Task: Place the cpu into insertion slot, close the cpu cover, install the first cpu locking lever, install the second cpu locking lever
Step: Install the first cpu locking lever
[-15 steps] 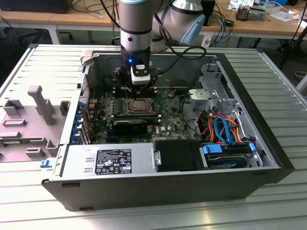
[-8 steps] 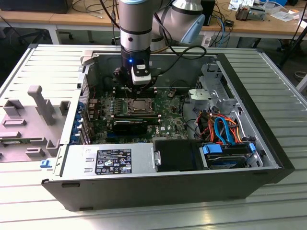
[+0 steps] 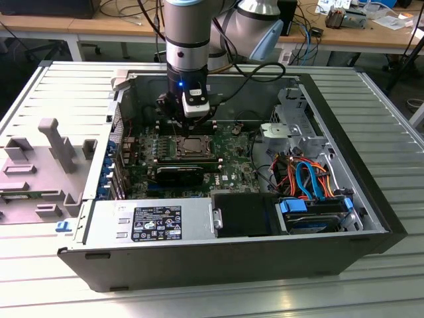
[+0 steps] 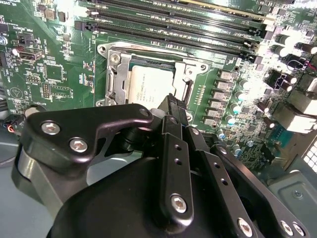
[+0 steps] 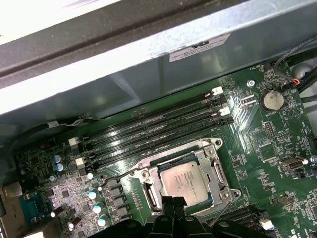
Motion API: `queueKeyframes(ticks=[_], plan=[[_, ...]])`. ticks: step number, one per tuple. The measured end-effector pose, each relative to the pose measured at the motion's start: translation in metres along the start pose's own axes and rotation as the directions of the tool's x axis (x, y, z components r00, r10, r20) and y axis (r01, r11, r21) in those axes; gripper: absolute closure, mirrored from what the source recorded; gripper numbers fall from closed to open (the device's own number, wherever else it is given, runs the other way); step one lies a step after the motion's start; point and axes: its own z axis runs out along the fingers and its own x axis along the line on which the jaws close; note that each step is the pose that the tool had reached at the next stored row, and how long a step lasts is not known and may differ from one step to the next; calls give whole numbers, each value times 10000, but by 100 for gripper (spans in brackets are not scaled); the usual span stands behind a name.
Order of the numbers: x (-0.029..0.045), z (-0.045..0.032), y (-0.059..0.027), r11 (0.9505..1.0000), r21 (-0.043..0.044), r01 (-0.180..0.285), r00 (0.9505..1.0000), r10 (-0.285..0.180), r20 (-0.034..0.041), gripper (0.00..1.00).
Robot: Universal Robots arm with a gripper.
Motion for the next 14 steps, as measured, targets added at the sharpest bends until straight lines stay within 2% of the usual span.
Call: queueKeyframes(ticks=[14], plan=[[0,0,0,9996,3,289,9996,-289,5,89]])
